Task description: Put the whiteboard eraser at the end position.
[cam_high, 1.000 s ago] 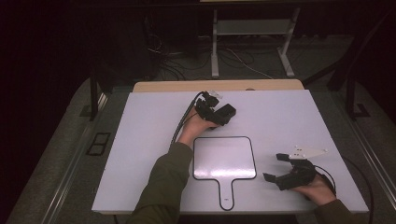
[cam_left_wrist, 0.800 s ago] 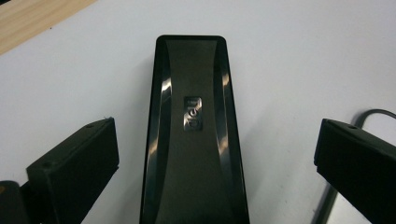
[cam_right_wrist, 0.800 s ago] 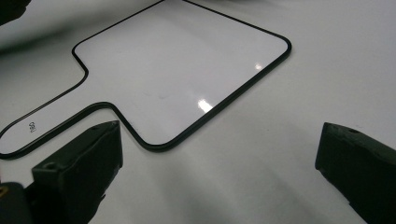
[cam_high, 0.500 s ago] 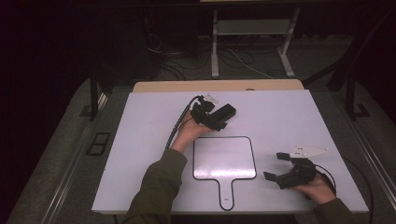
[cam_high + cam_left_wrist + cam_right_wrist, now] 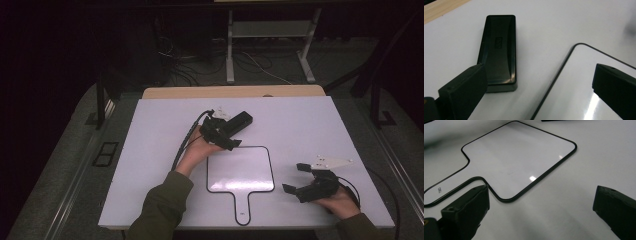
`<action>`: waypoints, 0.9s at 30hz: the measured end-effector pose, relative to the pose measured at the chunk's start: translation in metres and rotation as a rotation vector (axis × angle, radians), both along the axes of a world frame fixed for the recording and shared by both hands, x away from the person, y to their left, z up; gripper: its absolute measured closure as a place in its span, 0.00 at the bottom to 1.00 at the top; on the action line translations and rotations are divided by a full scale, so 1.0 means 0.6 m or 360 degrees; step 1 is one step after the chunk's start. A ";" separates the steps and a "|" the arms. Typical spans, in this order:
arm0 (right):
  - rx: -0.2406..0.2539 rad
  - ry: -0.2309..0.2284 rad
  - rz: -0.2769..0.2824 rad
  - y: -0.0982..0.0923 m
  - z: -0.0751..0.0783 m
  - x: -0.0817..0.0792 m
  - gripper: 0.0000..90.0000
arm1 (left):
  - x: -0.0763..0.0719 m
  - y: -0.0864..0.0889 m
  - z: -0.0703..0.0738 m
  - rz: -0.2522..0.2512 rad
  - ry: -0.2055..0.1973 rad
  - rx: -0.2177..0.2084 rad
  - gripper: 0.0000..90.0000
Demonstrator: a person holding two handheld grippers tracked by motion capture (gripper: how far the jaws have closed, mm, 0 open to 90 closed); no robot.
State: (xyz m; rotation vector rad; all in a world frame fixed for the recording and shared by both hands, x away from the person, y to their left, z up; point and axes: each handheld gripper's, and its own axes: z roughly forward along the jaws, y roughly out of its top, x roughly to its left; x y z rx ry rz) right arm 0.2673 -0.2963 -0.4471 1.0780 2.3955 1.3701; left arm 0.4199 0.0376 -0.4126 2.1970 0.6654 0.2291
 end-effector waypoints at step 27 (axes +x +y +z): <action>0.0007 -0.0008 -0.0004 0.000 0.000 -0.001 0.00 | -0.101 0.085 0.007 0.0032 -0.0050 -0.0098 0.00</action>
